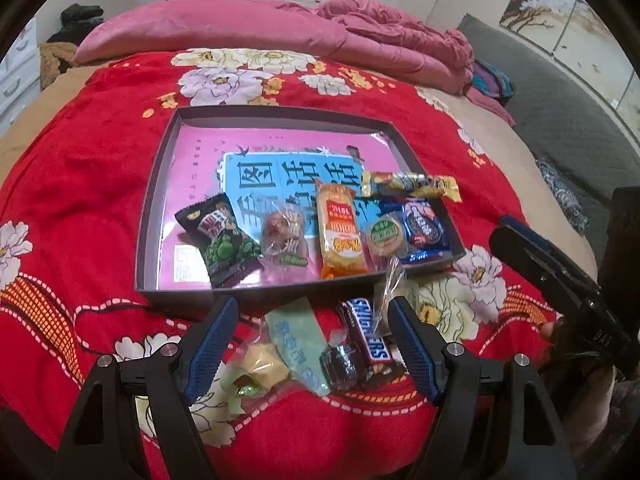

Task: Organize snacks
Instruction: 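Withdraw both open grippers from the tray toward the remaining snacks, then lower the left gripper toward the Snickers bar while the right approaches a clear pastry bag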

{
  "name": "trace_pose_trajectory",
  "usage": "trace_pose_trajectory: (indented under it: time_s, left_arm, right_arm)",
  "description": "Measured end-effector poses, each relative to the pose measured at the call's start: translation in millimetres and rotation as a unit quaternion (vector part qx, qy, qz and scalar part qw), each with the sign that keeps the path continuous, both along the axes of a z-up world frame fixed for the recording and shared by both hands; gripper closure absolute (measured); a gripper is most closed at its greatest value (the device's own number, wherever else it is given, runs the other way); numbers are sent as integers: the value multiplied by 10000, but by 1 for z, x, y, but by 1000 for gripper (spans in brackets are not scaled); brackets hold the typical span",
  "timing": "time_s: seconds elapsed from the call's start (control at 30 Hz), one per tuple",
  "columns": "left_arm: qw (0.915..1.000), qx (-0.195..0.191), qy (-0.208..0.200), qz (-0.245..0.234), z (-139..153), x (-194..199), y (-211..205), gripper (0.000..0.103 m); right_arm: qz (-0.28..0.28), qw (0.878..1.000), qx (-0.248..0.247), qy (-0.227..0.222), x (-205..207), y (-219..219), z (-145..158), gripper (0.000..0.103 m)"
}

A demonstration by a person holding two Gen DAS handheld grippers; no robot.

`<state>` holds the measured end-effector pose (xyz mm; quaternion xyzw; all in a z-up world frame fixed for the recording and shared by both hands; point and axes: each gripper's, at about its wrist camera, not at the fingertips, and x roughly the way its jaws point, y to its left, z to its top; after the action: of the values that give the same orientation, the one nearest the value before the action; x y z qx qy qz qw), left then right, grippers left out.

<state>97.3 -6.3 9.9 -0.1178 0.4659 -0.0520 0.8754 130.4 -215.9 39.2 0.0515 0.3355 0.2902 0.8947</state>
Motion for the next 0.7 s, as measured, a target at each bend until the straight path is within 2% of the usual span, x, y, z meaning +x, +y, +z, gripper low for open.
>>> trace_pose_trajectory:
  time_s: [0.37,0.7]
  left_arm:
    - [9997,57,180,-134,-11,-9,-5,25]
    - [9985,139,402,-354,-24,-13,-14,25]
  right_arm:
    - [56,9996,-268,71,-9,3,-5,13]
    - [245,9955,-910,-88,-25,22,-10,13]
